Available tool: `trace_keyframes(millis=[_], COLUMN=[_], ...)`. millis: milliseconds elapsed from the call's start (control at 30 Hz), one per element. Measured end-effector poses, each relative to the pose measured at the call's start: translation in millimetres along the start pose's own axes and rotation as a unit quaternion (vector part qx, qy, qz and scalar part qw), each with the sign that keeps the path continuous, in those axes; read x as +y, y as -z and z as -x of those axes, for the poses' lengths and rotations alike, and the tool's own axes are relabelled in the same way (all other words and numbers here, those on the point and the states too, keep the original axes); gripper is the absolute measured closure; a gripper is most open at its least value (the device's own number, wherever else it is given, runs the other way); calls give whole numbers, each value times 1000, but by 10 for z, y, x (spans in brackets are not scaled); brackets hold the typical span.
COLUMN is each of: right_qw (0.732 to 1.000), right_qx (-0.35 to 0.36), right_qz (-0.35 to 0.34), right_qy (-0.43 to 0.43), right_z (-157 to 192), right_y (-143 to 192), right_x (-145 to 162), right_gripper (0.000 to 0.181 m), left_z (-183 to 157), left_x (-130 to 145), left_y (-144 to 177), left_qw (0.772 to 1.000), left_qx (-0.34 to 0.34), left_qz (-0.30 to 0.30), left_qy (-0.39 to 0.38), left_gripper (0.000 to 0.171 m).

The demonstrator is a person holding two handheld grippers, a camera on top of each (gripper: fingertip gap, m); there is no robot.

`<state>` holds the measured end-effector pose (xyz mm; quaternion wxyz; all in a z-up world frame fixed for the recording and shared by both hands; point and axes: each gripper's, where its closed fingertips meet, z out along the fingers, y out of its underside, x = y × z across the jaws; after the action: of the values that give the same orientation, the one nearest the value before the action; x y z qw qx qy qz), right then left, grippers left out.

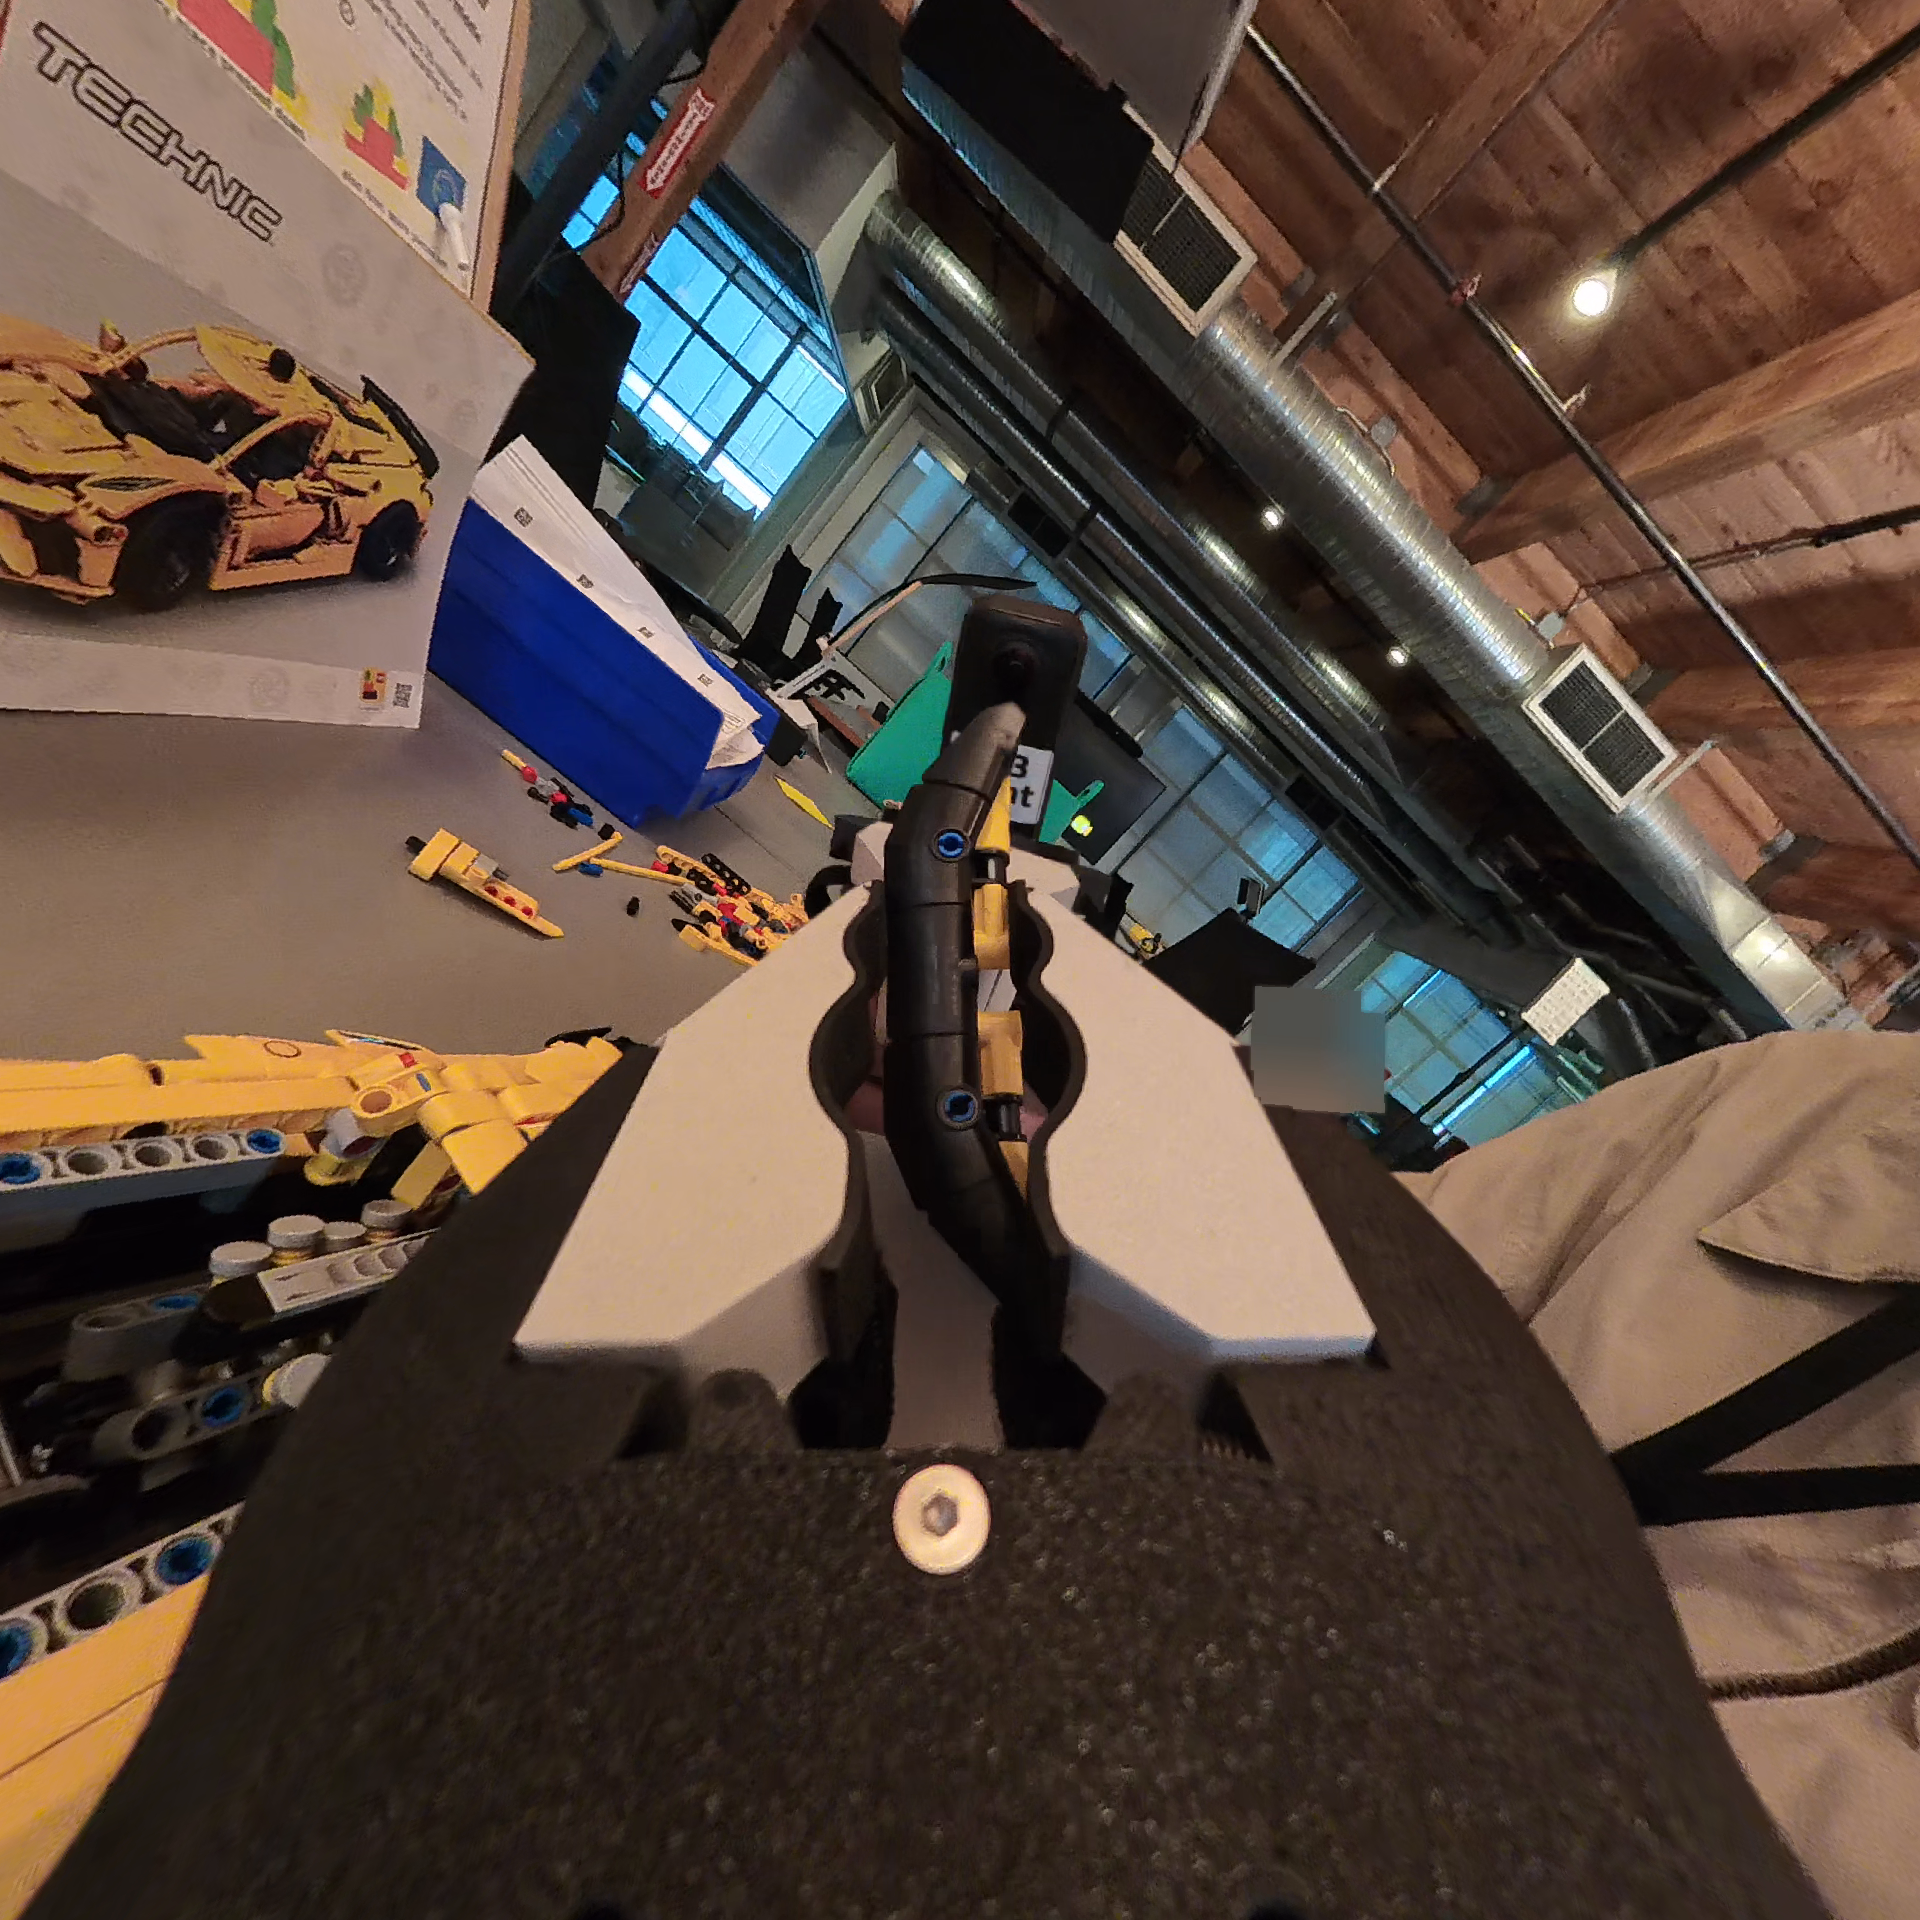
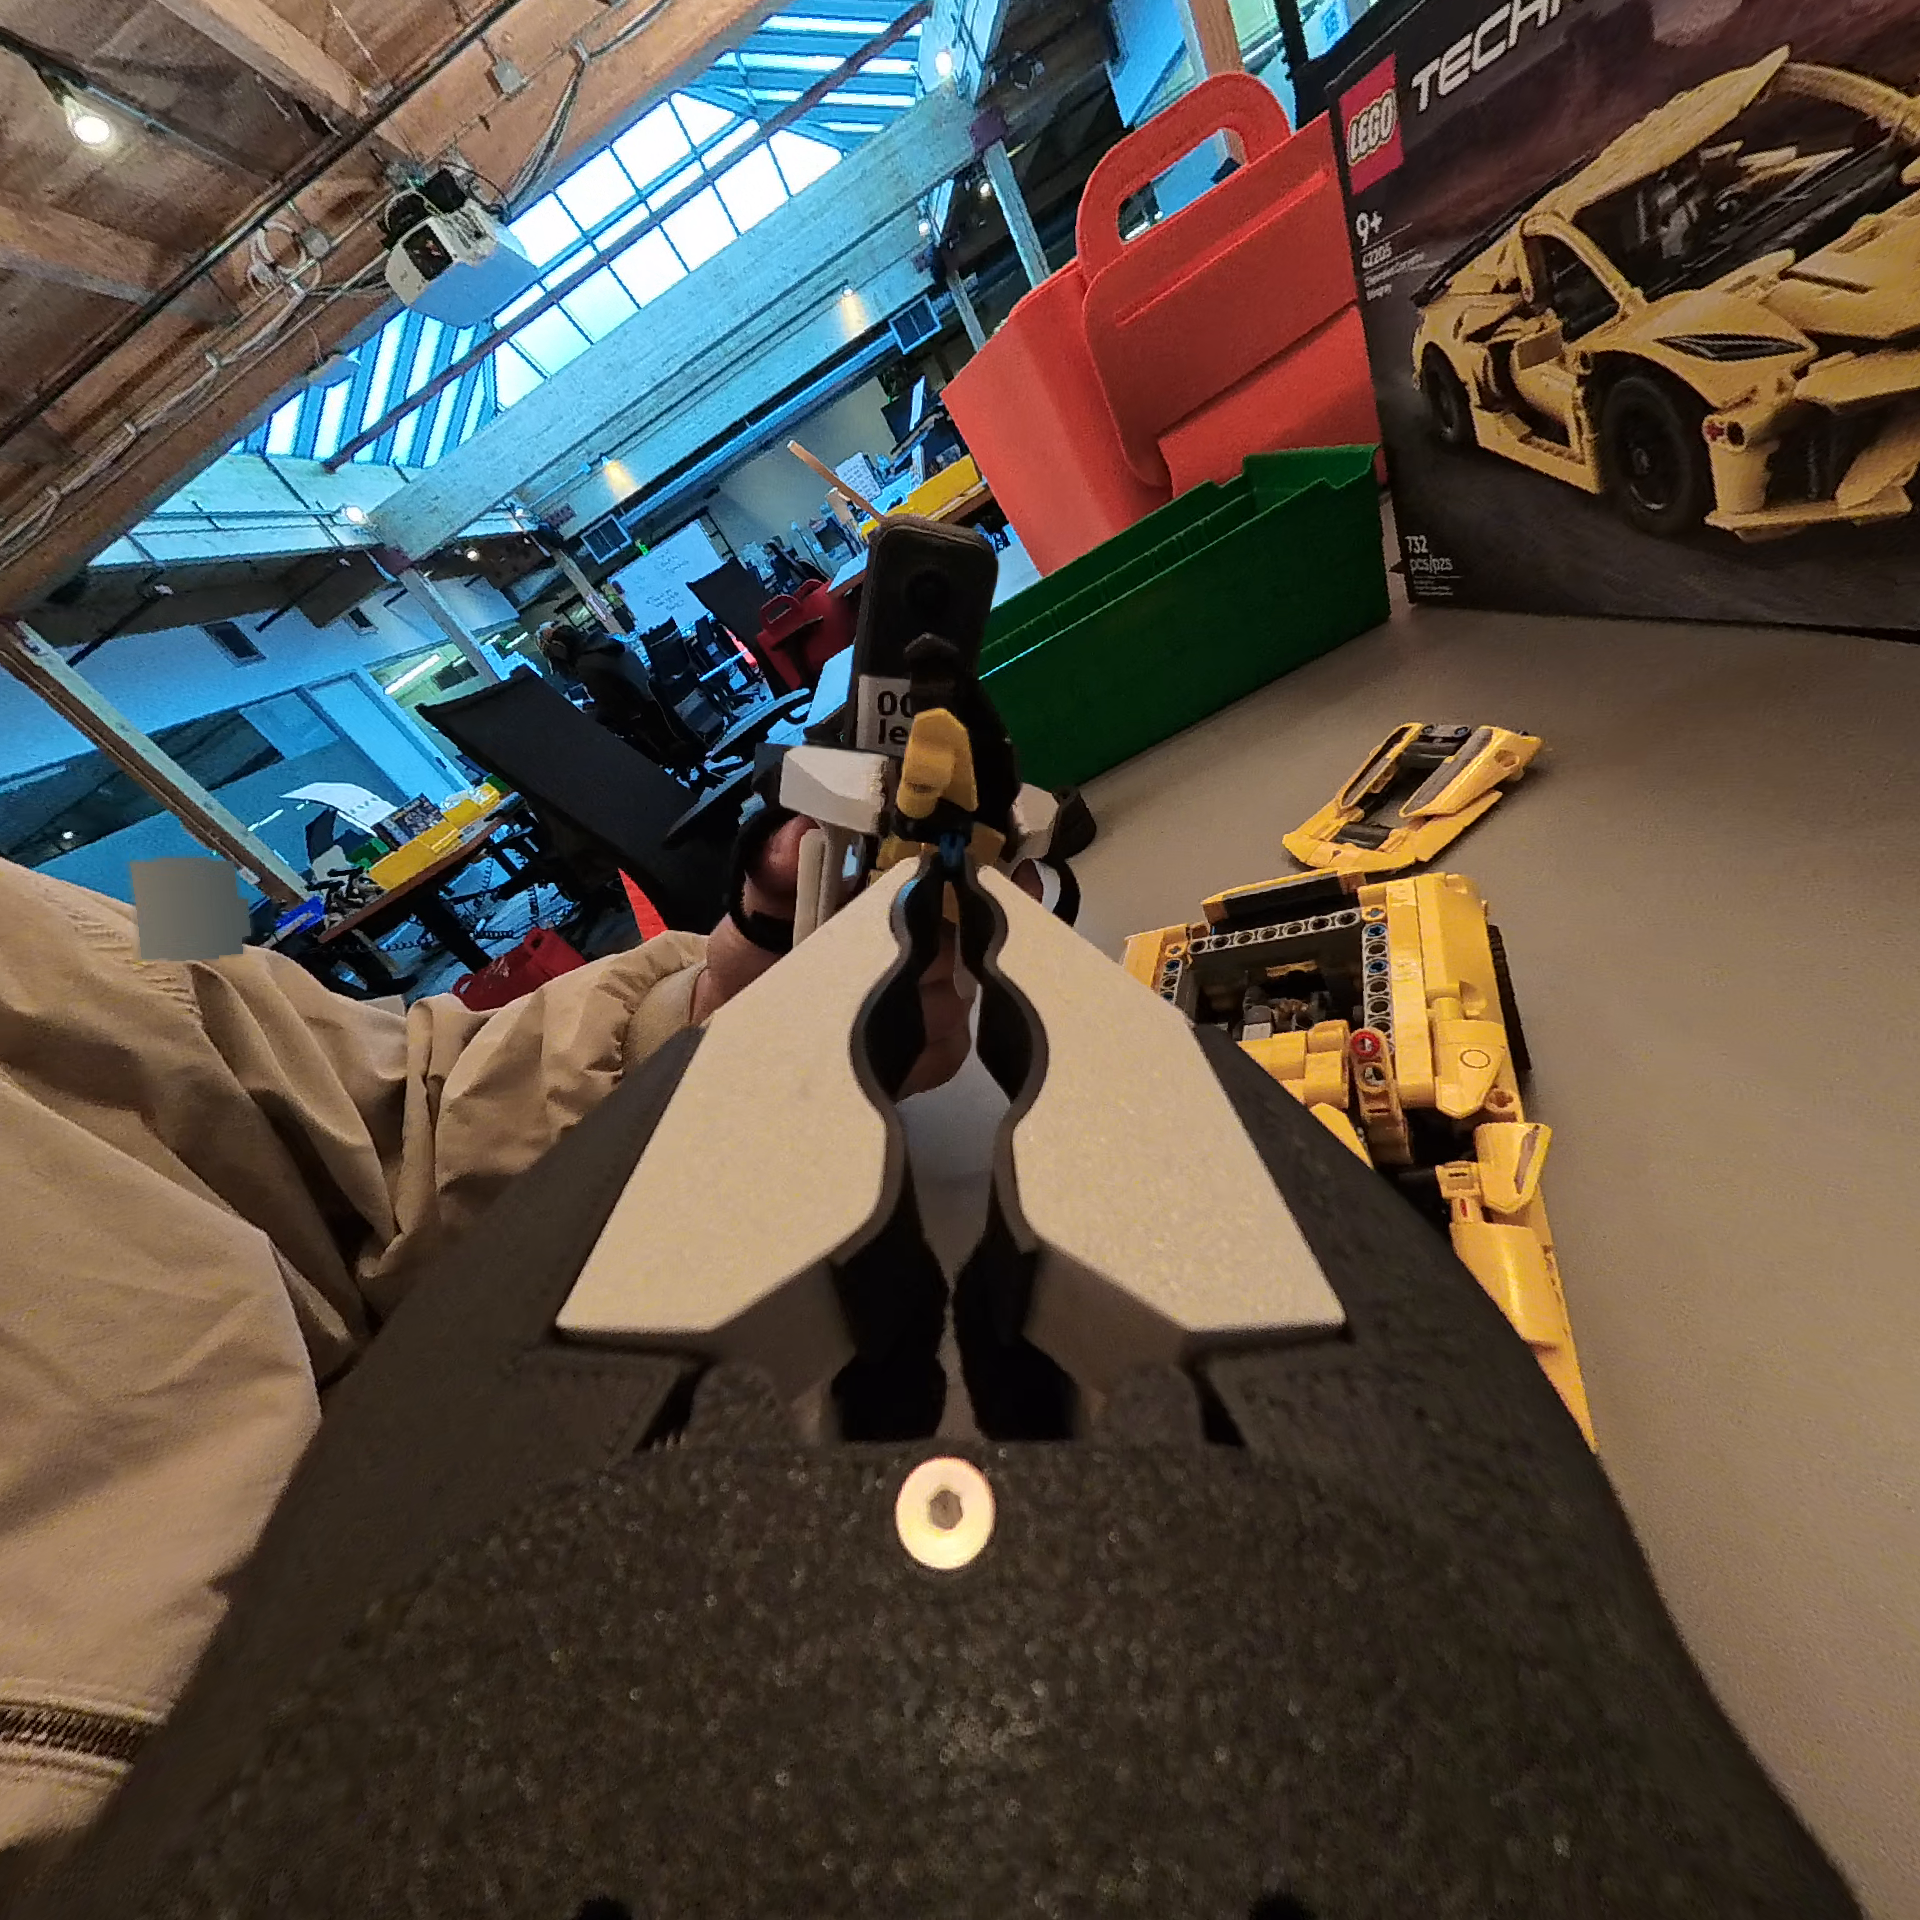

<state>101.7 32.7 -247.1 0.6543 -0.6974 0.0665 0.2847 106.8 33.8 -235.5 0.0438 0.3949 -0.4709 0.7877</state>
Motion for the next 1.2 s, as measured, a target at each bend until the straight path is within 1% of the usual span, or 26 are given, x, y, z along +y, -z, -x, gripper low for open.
trace_keyframes(millis=[67, 167, 200, 233, 267, 300, 333, 367, 400, 467, 500, 567, 600, 700, 767, 800, 833, 867, 900, 933, 967, 1033, 1100, 1133, 1167, 1200], right_qw=[1000, 1000, 1000, 1000, 999, 999, 999, 999, 999, 1000, 1000, 1000, 1000, 1000, 1000, 999, 999, 998, 998, 997, 996, 995, 995, 995, 995, 996], right_qx=[-6, 2, 1, 2, 5, 11, 18, 16, 11, 7, -2, 0, 2, -23, -24, -29, -36, -40, -43, -48, -54, -62, -71, -74, -74, -68], right_qz=[-9, -9, -5, -19, -33, -42, -42, -36, -26, -9, -12, -4, 1, -11, -17, -24, -33, -40, -48, -56, -62, -66, -58, -53, -47, -38], right_qy=[-7, -2, 1, -7, -21, -28, -26, -22, -19, -20, -24, -22, -20, 0, 4, 1, -3, -7, -14, -22, -30, -36, -39, -40, -40, -37], right_z=[13, 21, 20, -7, -65, -117, -151, -145, -127, -110, -81, -90, -98, 35, 55, 64, 75, 71, 60, 56, 58, 72, 96, 104, 104, 87], right_y=[-3, -5, 21, 110, 234, 344, 411, 408, 356, 268, 262, 293, 313, 343, 353, 366, 384, 406, 433, 456, 467, 448, 393, 367, 342, 322], right_x=[-22, -12, 2, -36, -83, -120, -140, -139, -107, -21, -27, -21, -15, -96, -121, -144, -171, -192, -216, -242, -259, -258, -215, -192, -163, -129], right_gripper=[180, 180, 180, 180, 180, 180, 180, 180, 180, 180, 180, 180, 179, 179, 179, 179, 179, 180, 180, 180, 180, 180, 180, 180, 180, 180], left_z=[-21, -26, -10, 30, 46, 19, -26, -52, -70, -29, -26, 5, -9, -74, -96, -88, -39, 26, 70, 112, 163, 327, 480, 541, 539, 549], left_x=[-21, -68, -240, -550, -851, -983, -970, -954, -930, -805, -734, -581, -543, -490, -393, -279, -108, 132, 424, 686, 889, 1169, 1362, 1399, 1382, 1395], left_y=[-2, 25, 134, 419, 790, 1022, 1074, 1072, 1039, 872, 796, 690, 659, 604, 570, 569, 595, 655, 752, 869, 980, 1189, 1317, 1330, 1269, 1242], left_qw=[1000, 1000, 997, 987, 974, 972, 976, 976, 976, 982, 984, 988, 990, 995, 998, 1000, 999, 993, 980, 959, 936, 883, 834, 819, 823, 823], left_qx=[-7, -3, -6, -1, 4, -18, -52, -74, -79, -80, -77, -73, -62, -27, -8, -8, -32, -75, -117, -159, -198, -276, -319, -331, -327, -325], left_qz=[-5, -16, -74, -157, -225, -235, -203, -182, -168, -113, -96, -62, -59, -56, -36, -9, 31, 85, 156, 218, 264, 339, 397, 408, 398, 400], left_qy=[-15, 0, 7, 23, 27, -11, -63, -97, -117, -125, -130, -120, -108, -76, -48, -28, -11, -13, -43, -88, -125, -173, -212, -230, -241, -238], left_gripper=[152, 152, 158, 158, 159, 159, 158, 158, 158, 158, 158, 157, 158, 158, 157, 157, 158, 158, 157, 157, 157, 157, 157, 156, 157, 157])
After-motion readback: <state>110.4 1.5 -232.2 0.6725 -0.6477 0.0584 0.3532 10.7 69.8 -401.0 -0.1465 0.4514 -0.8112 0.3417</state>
